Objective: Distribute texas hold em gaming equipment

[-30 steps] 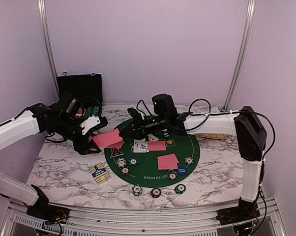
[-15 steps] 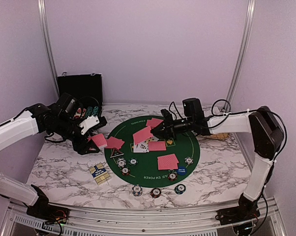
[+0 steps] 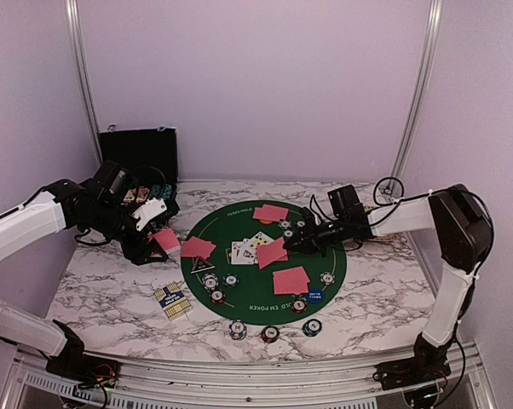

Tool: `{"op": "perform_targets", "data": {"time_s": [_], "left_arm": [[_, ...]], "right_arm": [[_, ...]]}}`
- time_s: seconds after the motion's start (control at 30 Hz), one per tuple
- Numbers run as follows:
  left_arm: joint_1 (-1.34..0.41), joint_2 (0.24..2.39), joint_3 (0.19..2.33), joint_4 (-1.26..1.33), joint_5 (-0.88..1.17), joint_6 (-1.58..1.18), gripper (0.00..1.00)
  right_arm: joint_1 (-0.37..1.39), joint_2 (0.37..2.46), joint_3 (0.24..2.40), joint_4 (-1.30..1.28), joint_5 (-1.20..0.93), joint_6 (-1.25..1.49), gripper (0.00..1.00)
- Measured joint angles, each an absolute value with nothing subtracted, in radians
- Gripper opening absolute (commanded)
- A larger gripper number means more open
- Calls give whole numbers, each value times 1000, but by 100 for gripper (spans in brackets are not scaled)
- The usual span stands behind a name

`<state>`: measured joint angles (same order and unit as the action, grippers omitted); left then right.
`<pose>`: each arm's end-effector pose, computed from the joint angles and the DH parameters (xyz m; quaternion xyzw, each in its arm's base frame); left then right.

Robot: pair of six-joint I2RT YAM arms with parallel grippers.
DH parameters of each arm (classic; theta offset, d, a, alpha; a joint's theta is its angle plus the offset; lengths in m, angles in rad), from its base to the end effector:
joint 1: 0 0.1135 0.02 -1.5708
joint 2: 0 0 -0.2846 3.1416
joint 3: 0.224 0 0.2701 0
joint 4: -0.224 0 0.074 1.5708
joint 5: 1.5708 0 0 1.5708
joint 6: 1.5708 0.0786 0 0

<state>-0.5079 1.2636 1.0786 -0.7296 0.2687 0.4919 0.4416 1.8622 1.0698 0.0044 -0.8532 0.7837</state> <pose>0.2478 -0.1618 0.2766 0.4876 0.8026 -0.1294 0.3183 0.3526 0.2322 0.1516 -0.0123 0.8561 0.5126 0.0642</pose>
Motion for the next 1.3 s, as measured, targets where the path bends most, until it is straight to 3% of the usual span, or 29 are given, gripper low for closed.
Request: {"op": "perform_targets", "data": {"time_s": [0.9,1.3], "left_arm": [[-348,1262,998,-682,289,532,0],[-318,1262,945,-632,298,531,0]], "right_arm": [[438,2016,1282,-310,-681,536,1],[438,2031,1280,-341,-649,519,27]]}}
